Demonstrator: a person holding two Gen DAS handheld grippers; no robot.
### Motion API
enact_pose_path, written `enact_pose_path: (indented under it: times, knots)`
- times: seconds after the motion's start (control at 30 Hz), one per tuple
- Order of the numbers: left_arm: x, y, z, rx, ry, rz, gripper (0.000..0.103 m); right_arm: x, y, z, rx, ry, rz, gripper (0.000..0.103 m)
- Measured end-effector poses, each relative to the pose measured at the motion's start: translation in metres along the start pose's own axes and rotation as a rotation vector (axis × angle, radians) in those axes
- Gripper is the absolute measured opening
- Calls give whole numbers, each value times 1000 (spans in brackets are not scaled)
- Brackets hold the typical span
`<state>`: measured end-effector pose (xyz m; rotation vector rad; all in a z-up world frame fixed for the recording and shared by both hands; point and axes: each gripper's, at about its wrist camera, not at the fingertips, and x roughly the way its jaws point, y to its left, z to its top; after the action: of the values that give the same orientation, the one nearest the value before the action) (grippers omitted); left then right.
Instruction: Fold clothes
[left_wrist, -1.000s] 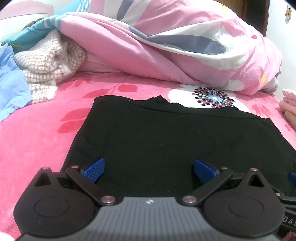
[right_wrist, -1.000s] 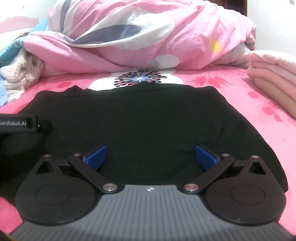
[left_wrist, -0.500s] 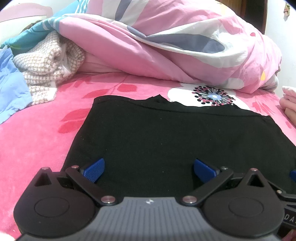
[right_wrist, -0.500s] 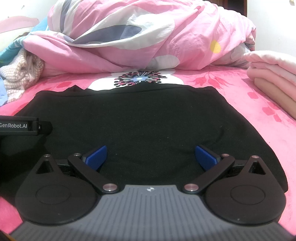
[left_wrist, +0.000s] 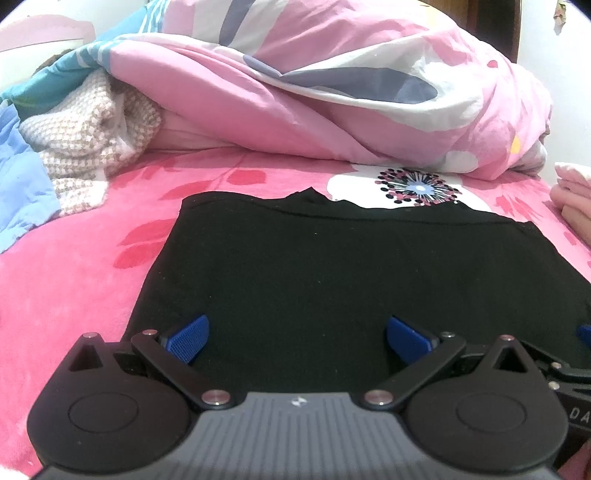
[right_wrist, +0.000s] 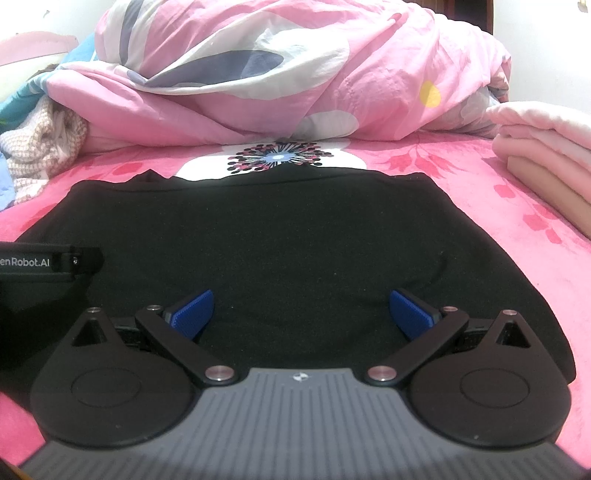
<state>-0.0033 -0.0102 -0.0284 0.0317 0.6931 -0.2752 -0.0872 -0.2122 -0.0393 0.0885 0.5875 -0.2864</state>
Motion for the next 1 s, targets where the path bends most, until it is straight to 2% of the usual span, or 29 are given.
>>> enact_pose_path:
  times: [0.23, 0.33, 0.53, 0.6, 0.87, 1.0]
  knots:
    - [-2, 4, 1, -9, 7, -28, 103, 1, -3, 0, 19, 1, 14, 102]
    - [-5, 2, 3, -7, 8, -12, 103, 1, -3, -1, 20, -3, 13, 102]
    - [-24, -13, 4, 74, -90, 7, 103, 0, -2, -1, 18, -4, 10, 102]
    - [-23, -16, 7, 86, -94, 9, 103, 0, -2, 0, 15, -4, 6, 102]
    - [0, 5, 16, -39, 2, -17, 103, 0, 1, 2, 5, 1, -6, 102]
    - [6, 11, 17, -62, 19, -25, 103, 0, 2, 2, 5, 0, -7, 102]
